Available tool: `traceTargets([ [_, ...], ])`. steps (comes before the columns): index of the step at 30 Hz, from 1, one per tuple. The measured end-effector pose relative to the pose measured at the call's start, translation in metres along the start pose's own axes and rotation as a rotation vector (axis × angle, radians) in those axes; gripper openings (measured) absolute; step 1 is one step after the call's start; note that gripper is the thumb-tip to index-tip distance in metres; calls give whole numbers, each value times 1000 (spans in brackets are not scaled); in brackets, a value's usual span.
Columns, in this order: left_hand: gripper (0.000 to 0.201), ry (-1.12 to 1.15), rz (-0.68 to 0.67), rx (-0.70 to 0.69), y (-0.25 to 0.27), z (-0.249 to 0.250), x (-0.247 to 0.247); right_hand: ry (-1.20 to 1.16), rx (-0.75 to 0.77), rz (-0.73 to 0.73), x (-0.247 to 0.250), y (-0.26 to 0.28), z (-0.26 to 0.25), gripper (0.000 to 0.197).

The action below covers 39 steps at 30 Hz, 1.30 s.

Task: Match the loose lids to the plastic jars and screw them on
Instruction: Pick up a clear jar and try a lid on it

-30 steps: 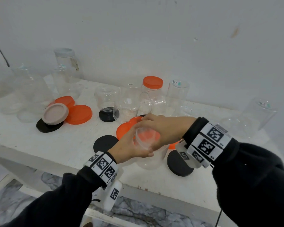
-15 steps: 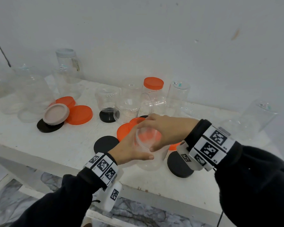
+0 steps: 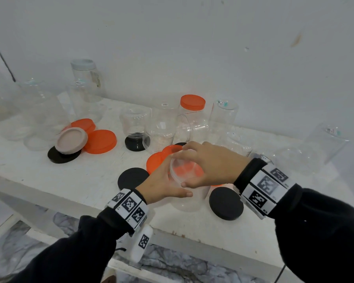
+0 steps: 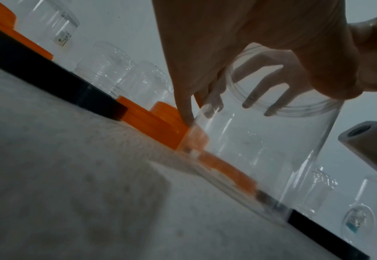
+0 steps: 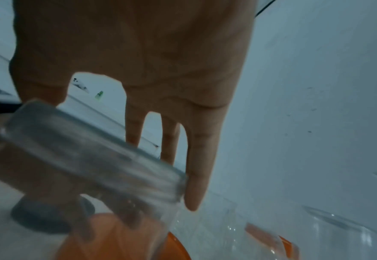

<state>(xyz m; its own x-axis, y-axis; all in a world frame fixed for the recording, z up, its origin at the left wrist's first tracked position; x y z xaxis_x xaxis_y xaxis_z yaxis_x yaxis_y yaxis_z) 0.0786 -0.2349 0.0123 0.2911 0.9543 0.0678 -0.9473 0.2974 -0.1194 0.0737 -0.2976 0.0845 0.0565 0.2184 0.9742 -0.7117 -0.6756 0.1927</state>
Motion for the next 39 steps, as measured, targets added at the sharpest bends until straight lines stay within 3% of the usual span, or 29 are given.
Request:
traceTargets([
  [12,92,19,-12,-23,1,7,-3,59,-112,84,-5,3,1,70],
  [28,96,-38,-40,-5,6,8,1,-2,-155,121,6,6,0,73],
  [35,91,7,9,-135,8,49,32,-146,-165,277,53,6,9,72],
  [39,65,-116,154,-183,9,66,85,-230,-210,452,85,1,29,80],
])
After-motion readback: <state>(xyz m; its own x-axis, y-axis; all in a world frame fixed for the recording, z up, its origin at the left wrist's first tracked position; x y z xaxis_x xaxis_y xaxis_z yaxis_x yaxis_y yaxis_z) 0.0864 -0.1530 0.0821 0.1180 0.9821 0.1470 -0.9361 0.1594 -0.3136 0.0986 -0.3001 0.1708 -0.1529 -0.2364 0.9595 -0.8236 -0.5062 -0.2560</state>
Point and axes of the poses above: each hand's wrist, its own y-axis away from the middle knuckle, its own x-axis out of the back of the hand, z = x × y, the point moved 10 cm from there along -y, towards the middle knuckle, and after that the axes turned 11 degrees about y, right-handed, at the moved point
